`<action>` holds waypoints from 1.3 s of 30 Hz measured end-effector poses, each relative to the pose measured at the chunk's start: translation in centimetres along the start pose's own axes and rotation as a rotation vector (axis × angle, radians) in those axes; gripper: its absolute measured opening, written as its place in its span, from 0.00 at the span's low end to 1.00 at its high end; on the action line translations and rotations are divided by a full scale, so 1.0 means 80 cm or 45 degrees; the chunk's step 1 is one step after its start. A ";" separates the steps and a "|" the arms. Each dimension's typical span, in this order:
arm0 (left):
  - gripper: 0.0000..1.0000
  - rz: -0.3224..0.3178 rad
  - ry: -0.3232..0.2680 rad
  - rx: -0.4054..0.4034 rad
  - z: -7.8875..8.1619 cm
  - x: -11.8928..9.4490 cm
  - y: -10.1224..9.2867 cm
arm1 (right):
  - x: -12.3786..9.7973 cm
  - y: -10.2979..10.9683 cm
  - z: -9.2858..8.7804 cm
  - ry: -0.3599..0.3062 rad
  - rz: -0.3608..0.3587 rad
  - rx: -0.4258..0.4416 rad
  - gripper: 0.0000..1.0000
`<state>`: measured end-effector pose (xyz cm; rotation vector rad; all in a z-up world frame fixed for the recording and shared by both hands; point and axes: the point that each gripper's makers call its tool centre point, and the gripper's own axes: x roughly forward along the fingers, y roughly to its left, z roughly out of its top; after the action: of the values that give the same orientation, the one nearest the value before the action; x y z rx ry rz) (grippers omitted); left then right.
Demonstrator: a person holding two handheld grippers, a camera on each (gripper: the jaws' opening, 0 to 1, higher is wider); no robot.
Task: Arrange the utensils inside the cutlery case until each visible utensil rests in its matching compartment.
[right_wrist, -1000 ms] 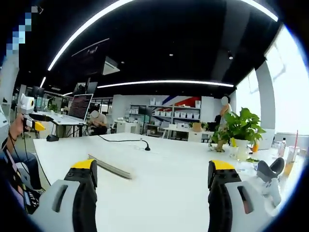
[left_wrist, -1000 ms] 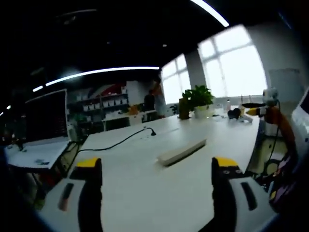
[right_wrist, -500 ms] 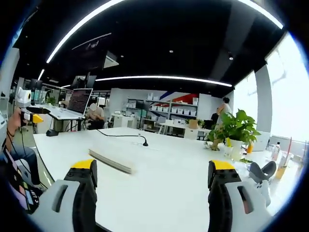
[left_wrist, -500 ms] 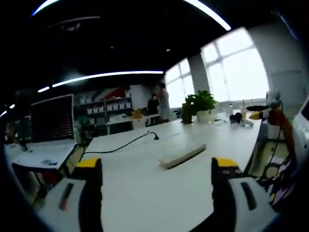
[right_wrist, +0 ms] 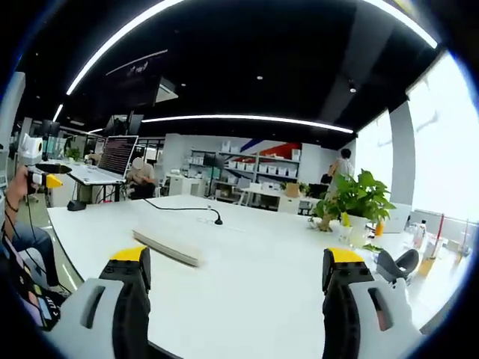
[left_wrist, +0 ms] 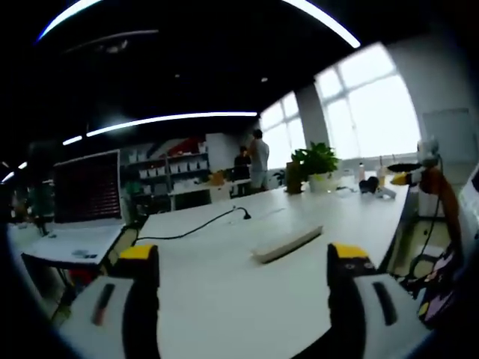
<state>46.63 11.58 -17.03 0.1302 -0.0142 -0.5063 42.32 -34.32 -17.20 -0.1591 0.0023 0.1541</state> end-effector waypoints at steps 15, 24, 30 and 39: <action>0.98 0.005 0.025 0.003 -0.002 -0.001 -0.001 | -0.004 -0.008 -0.003 0.033 -0.019 0.027 0.99; 0.98 0.010 0.026 -0.001 -0.001 -0.002 -0.001 | -0.009 -0.007 0.003 0.021 -0.024 0.008 0.99; 0.98 -0.013 0.022 0.010 0.000 -0.002 -0.009 | -0.008 -0.004 0.001 0.032 -0.011 0.026 0.98; 0.98 -0.006 0.017 0.013 0.003 -0.004 -0.010 | -0.012 -0.005 -0.001 0.047 -0.016 0.027 0.98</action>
<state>45.93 11.01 -16.92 0.1437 -0.0037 -0.5098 41.47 -34.85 -17.20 -0.1407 0.0394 0.1386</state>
